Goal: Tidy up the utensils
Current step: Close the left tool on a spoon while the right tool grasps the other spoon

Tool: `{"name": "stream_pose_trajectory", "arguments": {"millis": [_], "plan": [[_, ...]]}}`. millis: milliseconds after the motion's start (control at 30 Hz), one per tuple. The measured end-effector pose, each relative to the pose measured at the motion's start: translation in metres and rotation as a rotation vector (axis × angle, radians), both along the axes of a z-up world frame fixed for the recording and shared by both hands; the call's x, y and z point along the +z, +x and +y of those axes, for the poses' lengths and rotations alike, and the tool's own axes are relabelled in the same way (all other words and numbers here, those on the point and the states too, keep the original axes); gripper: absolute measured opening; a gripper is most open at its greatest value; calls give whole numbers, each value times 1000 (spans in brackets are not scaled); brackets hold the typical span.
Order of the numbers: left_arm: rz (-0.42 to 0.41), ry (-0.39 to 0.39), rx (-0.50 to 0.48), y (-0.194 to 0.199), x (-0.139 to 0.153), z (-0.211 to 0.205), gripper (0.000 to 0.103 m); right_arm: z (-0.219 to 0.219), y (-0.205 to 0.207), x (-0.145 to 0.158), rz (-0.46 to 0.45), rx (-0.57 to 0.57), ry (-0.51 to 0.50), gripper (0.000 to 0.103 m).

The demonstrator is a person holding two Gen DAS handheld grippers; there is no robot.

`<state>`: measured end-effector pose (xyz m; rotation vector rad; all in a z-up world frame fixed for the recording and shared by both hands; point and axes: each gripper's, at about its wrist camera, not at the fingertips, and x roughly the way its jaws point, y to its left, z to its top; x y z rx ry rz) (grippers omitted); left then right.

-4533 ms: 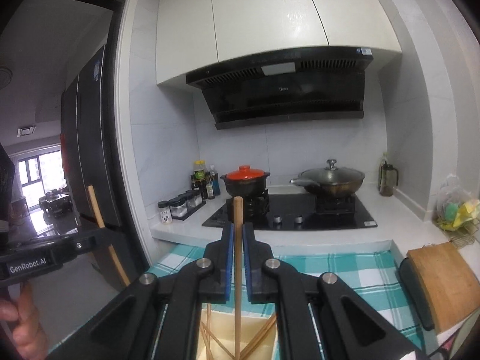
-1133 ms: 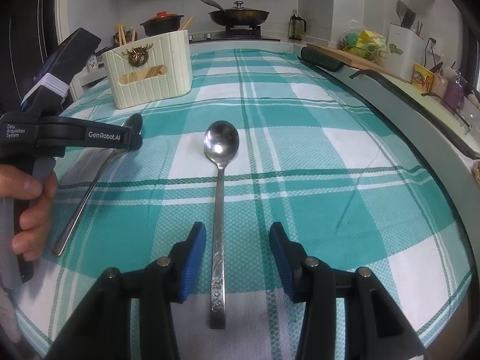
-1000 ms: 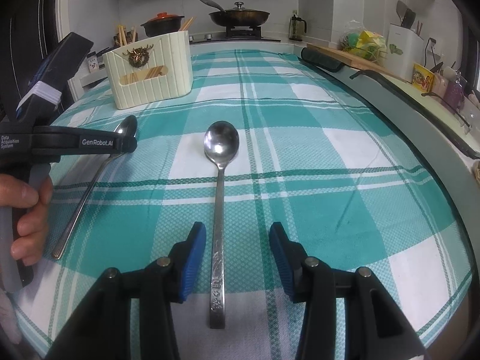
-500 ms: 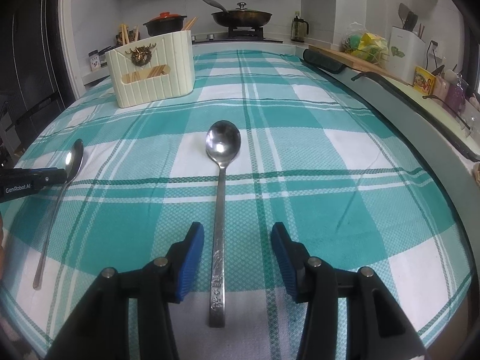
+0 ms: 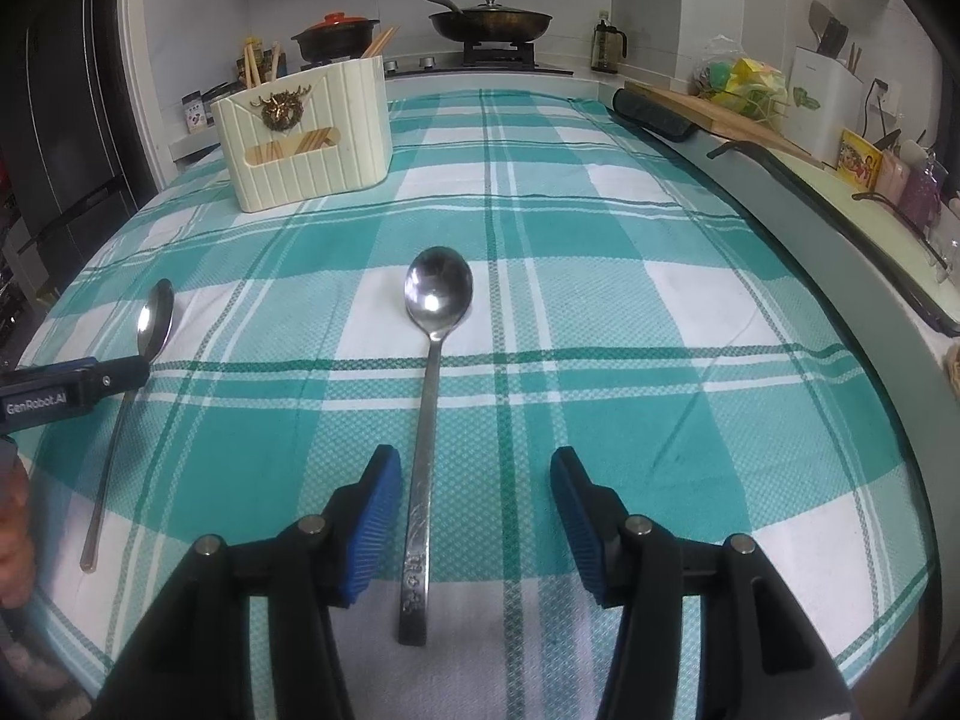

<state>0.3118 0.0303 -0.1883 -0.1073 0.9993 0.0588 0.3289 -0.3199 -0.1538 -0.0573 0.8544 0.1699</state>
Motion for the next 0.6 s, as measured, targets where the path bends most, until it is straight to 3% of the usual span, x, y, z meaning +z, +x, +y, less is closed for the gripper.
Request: {"name": "stream_pose_trajectory", "arguments": {"millis": [200,400,467,533,600], "plan": [[30,33,21,9,-4,-5,92,-1,30,5,66,48,23,54],[65,44,56,24,-7,-7,98,25,64,-7,87,101,-4,54],[77,38,68,29,-7,-6,98,35,75,-10,65,96,-47,60],[80,32,74,34,-5,-6,95,39,86,-11,59,91,-57,61],[61,38,63,35,-1,-10,73,39,95,-12,63,73,-48,62]]}}
